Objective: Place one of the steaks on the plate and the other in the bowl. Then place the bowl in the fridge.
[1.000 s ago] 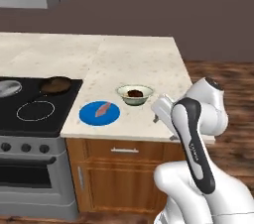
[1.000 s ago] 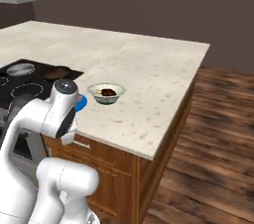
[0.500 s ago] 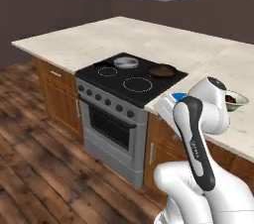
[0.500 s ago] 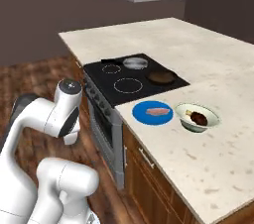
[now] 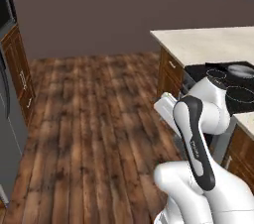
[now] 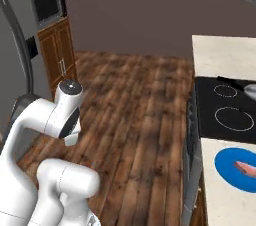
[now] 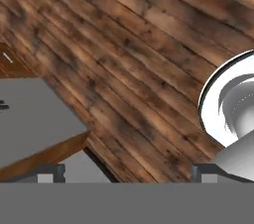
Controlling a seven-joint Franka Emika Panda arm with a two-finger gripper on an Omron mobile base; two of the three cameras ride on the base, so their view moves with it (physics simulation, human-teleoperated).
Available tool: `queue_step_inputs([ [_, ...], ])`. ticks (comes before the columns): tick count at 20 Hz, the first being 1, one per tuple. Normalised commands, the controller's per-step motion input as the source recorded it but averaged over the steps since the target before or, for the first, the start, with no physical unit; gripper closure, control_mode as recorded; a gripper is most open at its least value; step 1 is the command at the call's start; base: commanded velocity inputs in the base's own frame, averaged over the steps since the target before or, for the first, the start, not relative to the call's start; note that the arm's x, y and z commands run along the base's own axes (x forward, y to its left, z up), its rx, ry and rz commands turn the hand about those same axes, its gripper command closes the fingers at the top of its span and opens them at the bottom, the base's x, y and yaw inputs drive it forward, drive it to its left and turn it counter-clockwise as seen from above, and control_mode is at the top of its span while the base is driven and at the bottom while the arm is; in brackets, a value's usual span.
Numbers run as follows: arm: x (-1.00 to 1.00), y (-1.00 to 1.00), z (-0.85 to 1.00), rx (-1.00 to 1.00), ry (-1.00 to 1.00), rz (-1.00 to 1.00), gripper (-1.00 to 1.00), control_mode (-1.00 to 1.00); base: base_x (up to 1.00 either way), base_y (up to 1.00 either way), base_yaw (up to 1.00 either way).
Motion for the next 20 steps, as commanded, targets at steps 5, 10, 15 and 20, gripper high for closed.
queue_step_inputs([
  [5, 0.0, 0.0, 0.0, 0.0, 0.0, 0.0, -1.0, 1.0, 0.05, 0.01, 0.98],
  [10, 0.0, 0.0, 0.0, 0.0, 0.0, 0.0, -1.0, 1.0, 0.76, 0.06, 0.68],
  [15, 0.0, 0.0, 0.0, 0.0, 0.0, 0.0, -1.0, 1.0, 1.0, -0.01, 0.19],
  [20, 0.0, 0.0, 0.0, 0.0, 0.0, 0.0, -1.0, 1.0, 1.0, -0.16, 0.24],
])
